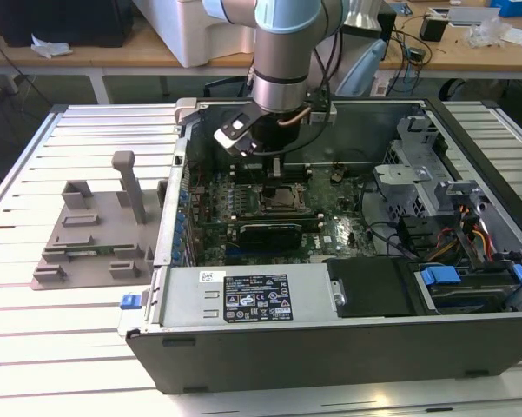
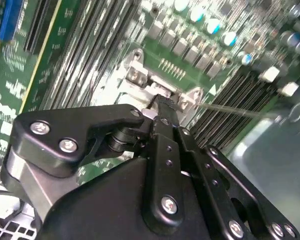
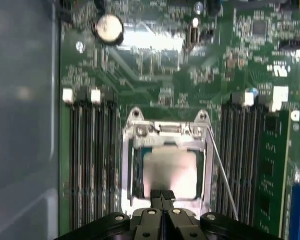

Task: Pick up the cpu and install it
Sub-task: 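Close the cpu cover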

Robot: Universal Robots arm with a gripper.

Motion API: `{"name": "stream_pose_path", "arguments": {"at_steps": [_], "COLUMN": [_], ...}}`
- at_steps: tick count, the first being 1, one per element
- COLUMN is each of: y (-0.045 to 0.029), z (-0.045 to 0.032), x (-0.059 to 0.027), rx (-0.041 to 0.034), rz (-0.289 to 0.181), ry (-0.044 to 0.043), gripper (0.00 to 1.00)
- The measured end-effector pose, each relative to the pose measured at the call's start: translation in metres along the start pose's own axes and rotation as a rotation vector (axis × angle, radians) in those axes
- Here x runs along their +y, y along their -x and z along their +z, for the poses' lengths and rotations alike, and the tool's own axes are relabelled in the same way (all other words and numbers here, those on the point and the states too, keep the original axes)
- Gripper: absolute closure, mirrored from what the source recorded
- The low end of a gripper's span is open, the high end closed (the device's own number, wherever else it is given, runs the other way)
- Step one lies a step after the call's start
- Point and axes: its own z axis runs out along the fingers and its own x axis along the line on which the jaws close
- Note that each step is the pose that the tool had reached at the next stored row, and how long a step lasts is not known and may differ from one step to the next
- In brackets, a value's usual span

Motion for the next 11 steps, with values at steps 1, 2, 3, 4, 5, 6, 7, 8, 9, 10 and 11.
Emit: {"name": "stream_pose_path", "arguments": {"at_steps": [1,2,3,4,5,6,7,8,9,10,11], "y": [0.0,0.0003,0.0005,0.0005,0.0007,0.0007,0.0008,0.0011,0.001,0.0009,0.0009], "z": [0.0,-0.0004,-0.0007,-0.0008,-0.0014,-0.0023,-0.0048,-0.014,-0.0155,-0.0153,-0.0151], "x": [0.0033,0.0123,0.0166,0.0204,0.0238,0.0251,0.0257,0.0252,0.0222,0.0178,0.0131], "rx": [0.0026,0.0065,0.0079,0.0092,0.0092,0.0092,0.0092,0.0092,0.01,0.0104,0.0112], "rz": [-0.001,-0.001,-0.001,-0.001,-0.001,-0.001,-0.001,-0.001,-0.001,-0.002,-0.002], "ry": [0.0002,-0.0005,-0.001,-0.0009,-0.001,-0.0013,-0.0013,-0.0013,-0.0002,0.0001,0.0001], "gripper": [0.89,0.89,0.89,0.89,0.89,0.89,0.89,0.89,0.89,0.89,0.89]}}
